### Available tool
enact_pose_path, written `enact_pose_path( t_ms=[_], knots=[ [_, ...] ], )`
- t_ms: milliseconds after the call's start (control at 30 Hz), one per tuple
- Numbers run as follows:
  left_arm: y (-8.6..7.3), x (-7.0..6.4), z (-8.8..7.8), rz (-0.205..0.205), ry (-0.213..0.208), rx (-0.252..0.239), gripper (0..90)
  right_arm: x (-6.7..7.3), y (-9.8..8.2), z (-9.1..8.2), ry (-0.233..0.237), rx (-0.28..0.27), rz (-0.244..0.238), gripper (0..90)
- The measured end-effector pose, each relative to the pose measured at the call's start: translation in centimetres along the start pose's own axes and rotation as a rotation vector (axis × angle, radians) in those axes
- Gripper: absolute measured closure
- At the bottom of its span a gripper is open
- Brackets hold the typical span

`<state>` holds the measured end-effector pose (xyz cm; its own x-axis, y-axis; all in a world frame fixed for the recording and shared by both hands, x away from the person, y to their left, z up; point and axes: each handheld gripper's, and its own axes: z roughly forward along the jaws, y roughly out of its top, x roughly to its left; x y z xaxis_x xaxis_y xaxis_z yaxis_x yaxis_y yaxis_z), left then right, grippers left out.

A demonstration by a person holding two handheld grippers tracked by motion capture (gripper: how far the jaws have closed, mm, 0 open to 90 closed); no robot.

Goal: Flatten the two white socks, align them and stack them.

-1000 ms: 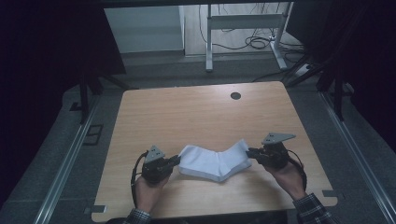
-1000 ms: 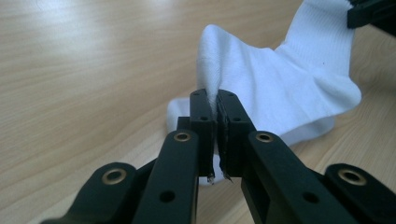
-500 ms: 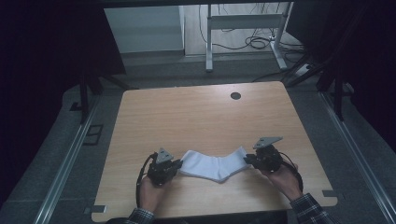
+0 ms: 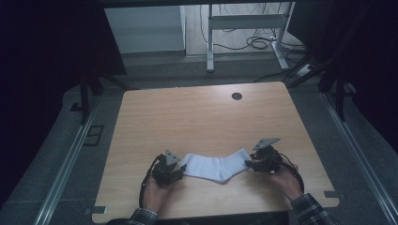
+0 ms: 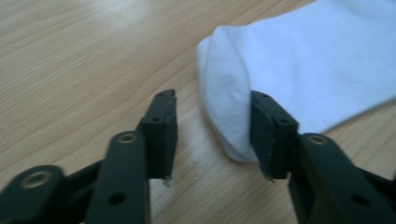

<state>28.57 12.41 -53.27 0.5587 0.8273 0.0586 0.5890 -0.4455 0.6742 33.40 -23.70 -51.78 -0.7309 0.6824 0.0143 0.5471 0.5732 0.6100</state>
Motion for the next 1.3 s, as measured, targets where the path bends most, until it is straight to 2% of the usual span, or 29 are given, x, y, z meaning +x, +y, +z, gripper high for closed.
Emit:
enact_pose_path(
  t_ms=[167, 333, 500, 700, 1000, 1133, 1300],
  knots=[
    [0.0, 0.5, 0.2, -0.034, 0.0, 0.0, 42.5, -0.3, -0.1, 0.1, 0.011, -0.003, 0.028, 55.1],
    [0.1, 0.8, 0.1, -0.058, 0.009, -0.016, 33.6, -0.3, 0.0, 0.0, 0.006, -0.024, 0.018, 51.6],
    [0.1, 1.0, 0.0, -0.104, -0.014, -0.038, 25.0, -0.3, 0.0, 0.1, 0.015, -0.043, 0.007, 44.2],
    [0.2, 1.3, -0.6, -0.133, -0.042, -0.065, 18.2, -0.2, 0.1, -0.2, 0.02, -0.067, 0.007, 36.0],
    [0.2, 1.8, -2.5, -0.135, -0.079, -0.109, 14.2, -0.5, 0.2, -1.5, -0.015, -0.104, 0.018, 24.2],
    [0.1, 1.8, -2.9, -0.133, -0.084, -0.111, 13.9, -0.6, -0.2, -2.1, -0.02, -0.118, 0.016, 20.7],
    [-0.5, 1.7, -3.2, -0.098, -0.073, -0.085, 13.7, -0.9, -0.7, -2.9, -0.024, -0.139, 0.023, 18.6]
  ],
)
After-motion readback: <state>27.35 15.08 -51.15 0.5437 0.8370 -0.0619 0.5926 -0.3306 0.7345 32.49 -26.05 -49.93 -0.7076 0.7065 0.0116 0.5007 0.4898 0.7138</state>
